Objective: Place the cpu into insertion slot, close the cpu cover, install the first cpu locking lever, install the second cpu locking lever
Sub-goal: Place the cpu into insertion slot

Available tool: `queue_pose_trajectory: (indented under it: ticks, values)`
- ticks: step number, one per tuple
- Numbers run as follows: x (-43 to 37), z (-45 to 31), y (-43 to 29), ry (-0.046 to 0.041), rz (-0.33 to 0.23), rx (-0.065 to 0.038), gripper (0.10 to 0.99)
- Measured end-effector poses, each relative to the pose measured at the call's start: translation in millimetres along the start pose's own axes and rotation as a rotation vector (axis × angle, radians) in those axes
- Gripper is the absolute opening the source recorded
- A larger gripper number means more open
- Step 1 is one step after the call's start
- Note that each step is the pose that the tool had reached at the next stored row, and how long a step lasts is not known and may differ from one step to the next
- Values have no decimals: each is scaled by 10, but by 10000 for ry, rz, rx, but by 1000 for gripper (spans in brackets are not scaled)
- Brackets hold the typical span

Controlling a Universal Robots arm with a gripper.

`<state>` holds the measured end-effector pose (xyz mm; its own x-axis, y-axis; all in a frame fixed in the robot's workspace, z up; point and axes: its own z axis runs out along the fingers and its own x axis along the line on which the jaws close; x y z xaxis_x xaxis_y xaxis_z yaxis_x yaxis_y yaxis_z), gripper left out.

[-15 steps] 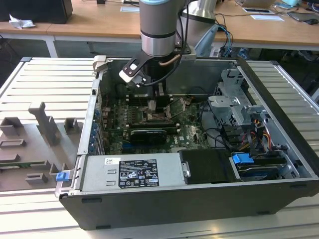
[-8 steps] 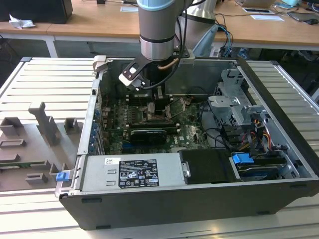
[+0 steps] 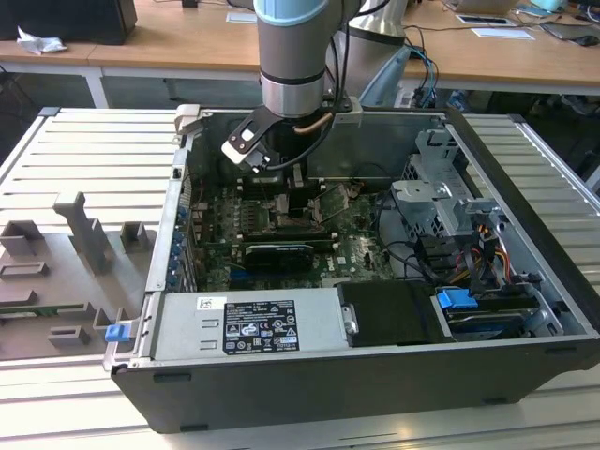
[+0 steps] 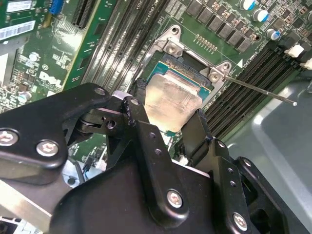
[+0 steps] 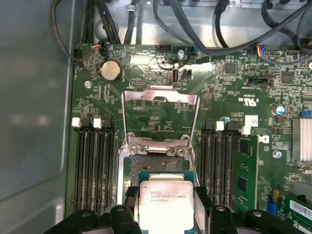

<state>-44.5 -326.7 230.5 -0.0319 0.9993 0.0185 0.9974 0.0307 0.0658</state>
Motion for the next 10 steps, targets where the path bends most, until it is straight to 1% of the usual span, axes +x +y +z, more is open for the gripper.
queue_pose_trajectory:
  ticks: [4,7,10]
  values:
    - [31,56,-4,-2,17,13,537]
    - [31,89,-6,-9,130,19,537]
    - [30,115,13,-11,177,32,537]
